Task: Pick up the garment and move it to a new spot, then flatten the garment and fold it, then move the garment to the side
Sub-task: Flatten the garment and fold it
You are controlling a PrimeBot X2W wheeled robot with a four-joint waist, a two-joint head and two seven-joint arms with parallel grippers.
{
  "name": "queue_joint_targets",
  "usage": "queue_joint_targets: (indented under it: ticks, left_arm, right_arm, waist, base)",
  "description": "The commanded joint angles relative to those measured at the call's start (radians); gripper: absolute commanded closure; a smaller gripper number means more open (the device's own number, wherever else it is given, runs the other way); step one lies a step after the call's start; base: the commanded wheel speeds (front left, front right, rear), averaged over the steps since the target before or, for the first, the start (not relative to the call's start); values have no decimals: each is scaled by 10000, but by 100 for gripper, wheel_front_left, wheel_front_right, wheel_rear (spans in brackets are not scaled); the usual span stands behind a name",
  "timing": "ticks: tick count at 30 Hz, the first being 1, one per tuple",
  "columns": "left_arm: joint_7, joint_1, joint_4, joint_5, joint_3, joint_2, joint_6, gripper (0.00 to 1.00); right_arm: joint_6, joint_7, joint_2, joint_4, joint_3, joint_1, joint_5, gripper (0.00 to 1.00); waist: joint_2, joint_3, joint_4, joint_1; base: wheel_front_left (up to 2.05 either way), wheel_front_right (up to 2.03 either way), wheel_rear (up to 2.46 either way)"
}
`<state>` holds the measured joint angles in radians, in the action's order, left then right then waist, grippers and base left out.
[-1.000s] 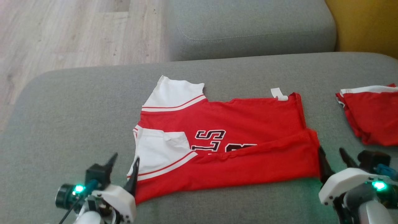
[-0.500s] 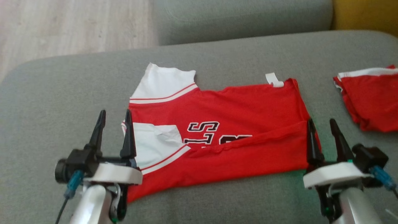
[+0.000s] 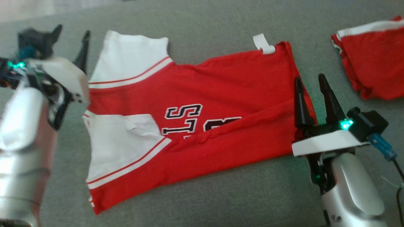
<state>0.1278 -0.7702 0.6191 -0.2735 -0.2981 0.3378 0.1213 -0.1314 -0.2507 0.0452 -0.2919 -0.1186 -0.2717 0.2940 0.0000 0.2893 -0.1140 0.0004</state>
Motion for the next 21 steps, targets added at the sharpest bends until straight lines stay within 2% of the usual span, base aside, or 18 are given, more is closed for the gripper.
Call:
queue_joint_targets:
  ticks: [1, 5, 12, 21]
  left_arm:
    - [796, -750, 250, -381, 68, 657, 63, 0]
    - [1676, -1547, 708, -1166, -678, 1132, 88, 0]
    - [2156, -2221, 1261, -2144, -1472, 1744, 91, 0]
    - [2338, -2675, 2045, -2874, -2266, 1878, 93, 0]
  right_arm:
    - [7, -108, 51, 455, -413, -401, 157, 0]
    - [7, -109, 51, 654, -546, -554, 412, 0]
    - [7, -109, 51, 830, -787, -675, 566, 0]
    - [7, -110, 51, 858, -777, -552, 731, 0]
  waist:
    - [0, 754, -661, -4]
    - [0, 1208, -1021, -4]
    - [0, 1611, -1403, -4]
    - [0, 1765, -1591, -4]
  base:
    - [0, 0, 0]
    - [0, 0, 0]
    - [0, 0, 0]
    - [0, 0, 0]
